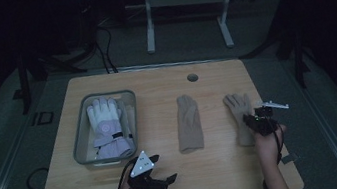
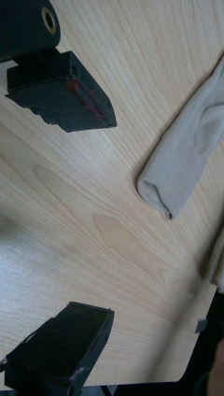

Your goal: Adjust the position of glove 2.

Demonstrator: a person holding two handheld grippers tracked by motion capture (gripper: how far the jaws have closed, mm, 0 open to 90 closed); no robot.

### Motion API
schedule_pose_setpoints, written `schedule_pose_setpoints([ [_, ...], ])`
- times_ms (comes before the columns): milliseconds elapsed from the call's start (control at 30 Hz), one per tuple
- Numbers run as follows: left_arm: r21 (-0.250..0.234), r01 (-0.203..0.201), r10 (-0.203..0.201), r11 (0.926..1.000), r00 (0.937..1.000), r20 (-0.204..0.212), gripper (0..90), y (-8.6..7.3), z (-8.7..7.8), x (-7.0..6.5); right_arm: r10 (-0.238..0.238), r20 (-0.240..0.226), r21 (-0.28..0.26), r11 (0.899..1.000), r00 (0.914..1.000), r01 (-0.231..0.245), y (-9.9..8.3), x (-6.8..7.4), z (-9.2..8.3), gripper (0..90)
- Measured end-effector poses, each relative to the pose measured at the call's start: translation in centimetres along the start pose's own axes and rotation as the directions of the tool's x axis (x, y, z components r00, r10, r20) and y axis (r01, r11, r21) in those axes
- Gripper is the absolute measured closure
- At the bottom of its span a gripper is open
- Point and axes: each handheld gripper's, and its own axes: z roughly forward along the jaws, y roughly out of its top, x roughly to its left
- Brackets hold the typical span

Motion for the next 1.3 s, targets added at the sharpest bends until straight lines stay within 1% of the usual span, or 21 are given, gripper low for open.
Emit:
schedule_pose_setpoints([
  [133, -0.003, -0.001, 0.001, 1.0, 1.0, 0.001, 8.6, 0.0, 0.0, -0.1, -0.014, 0.003, 0.055, 0.998, 0.9999, 0.014, -1.2, -0.3, 1.4, 78.1],
  [300, -0.002, 0.001, -0.001, 1.0, 1.0, 0.001, 8.6, 0.0, 0.0, -0.1, 0.004, -0.012, 0.059, 0.998, 0.9999, -0.003, -1.7, -0.4, 1.7, 74.4],
  [400, 0.0, -0.002, 0.002, 1.0, 1.0, 0.002, 8.6, 0.0, 0.0, -0.1, 0.011, -0.051, 0.063, 0.998, 0.9987, -0.008, -1.4, -0.5, 1.2, 61.5],
  [433, 0.0, -0.002, 0.002, 1.0, 1.0, 0.002, 8.6, 0.0, 0.0, -0.1, 0.011, -0.051, 0.063, 0.998, 0.9987, -0.008, -1.4, -0.5, 1.2, 61.5],
  [467, 0.0, -0.001, 0.001, 1.0, 1.0, 0.004, 8.6, 0.0, 0.0, -0.1, -0.005, -0.062, 0.05, 0.999, 0.998, 0.008, -1.3, -0.6, 0.9, 56.1],
  [500, 0.001, -0.001, 0.001, 1.0, 1.0, 0.005, 8.6, 0.0, 0.0, -0.1, -0.038, -0.083, 0.019, 0.999, 0.9958, 0.04, -0.8, -0.8, 0.4, 45.6],
  [533, 0.001, -0.002, 0.002, 1.0, 1.0, 0.004, 8.6, 0.0, 0.0, -0.1, -0.074, -0.084, 0.002, 0.997, 0.9937, 0.074, -0.6, -0.8, 0.2, 45.0],
  [567, 0.002, -0.002, 0.002, 1.0, 1.0, 0.005, 8.6, 0.0, 0.0, -0.1, -0.151, -0.101, -0.004, 0.989, 0.9834, 0.151, 0.0, -1.0, -0.1, 44.7],
  [633, 0.002, -0.005, 0.005, 1.0, 1.0, 0.005, 8.6, 0.0, 0.0, -0.1, -0.17, -0.101, 0.003, 0.985, 0.9802, 0.171, 0.3, -1.0, -0.1, 49.0],
  [667, 0.003, -0.006, 0.006, 1.0, 1.0, 0.005, 8.6, 0.0, 0.0, -0.1, -0.2, -0.113, 0.008, 0.979, 0.9733, 0.202, 0.6, -1.1, -0.1, 52.8],
  [733, 0.002, -0.004, 0.004, 1.0, 1.0, 0.005, 8.6, 0.0, 0.0, -0.1, -0.268, -0.126, 0.018, 0.962, 0.9551, 0.272, 1.2, -1.1, 0.1, 52.6],
  [800, 0.002, -0.002, 0.002, 1.0, 1.0, 0.006, 8.6, 0.0, 0.0, -0.1, -0.355, -0.148, 0.029, 0.931, 0.9231, 0.363, 1.6, -1.1, 0.5, 52.1],
  [833, 0.002, -0.002, 0.002, 1.0, 1.0, 0.006, 8.6, 0.0, 0.0, -0.1, -0.355, -0.148, 0.029, 0.931, 0.9231, 0.363, 1.6, -1.1, 0.5, 52.1],
  [900, -0.001, 0.0, 0.0, 1.0, 1.0, 0.005, 8.6, 0.0, 0.1, 0.0, -0.405, -0.157, 0.05, 0.908, 0.9008, 0.416, 2.0, -1.3, 1.2, 50.9],
  [967, 0.002, -0.001, 0.001, 1.0, 1.0, 0.004, 8.6, 0.0, 0.1, 0.0, -0.414, -0.171, 0.071, 0.9, 0.8939, 0.431, 2.1, -1.4, 1.8, 49.0],
  [1033, 0.0, -0.001, 0.001, 1.0, 1.0, 0.005, 8.6, -0.1, 0.1, 0.0, -0.416, -0.172, 0.078, 0.898, 0.8929, 0.434, 2.0, -1.6, 2.1, 49.0],
  [1067, 0.002, -0.001, 0.001, 1.0, 1.0, 0.004, 8.6, -0.1, 0.1, 0.0, -0.408, -0.179, 0.088, 0.9, 0.8953, 0.428, 2.0, -1.8, 2.3, 49.0],
  [1100, 0.002, -0.001, 0.001, 1.0, 1.0, 0.005, 8.6, -0.1, 0.1, 0.0, -0.389, -0.188, 0.102, 0.906, 0.902, 0.411, 1.8, -2.3, 2.7, 49.0],
  [1133, 0.007, -0.002, 0.002, 1.0, 1.0, 0.005, 8.6, -0.1, 0.1, 0.0, -0.381, -0.197, 0.108, 0.907, 0.9034, 0.406, 1.7, -2.4, 2.9, 49.0],
  [1200, 0.008, 0.0, 0.0, 1.0, 1.0, 0.004, 8.6, -0.2, 0.1, 0.0, -0.378, -0.197, 0.122, 0.906, 0.9046, 0.405, 1.4, -2.7, 3.3, 50.1],
  [1300, 0.008, -0.003, 0.003, 1.0, 1.0, 0.003, 8.6, -0.2, 0.2, -0.1, -0.388, -0.187, 0.101, 0.906, 0.9025, 0.41, 0.9, -2.7, 3.4, 54.2],
])
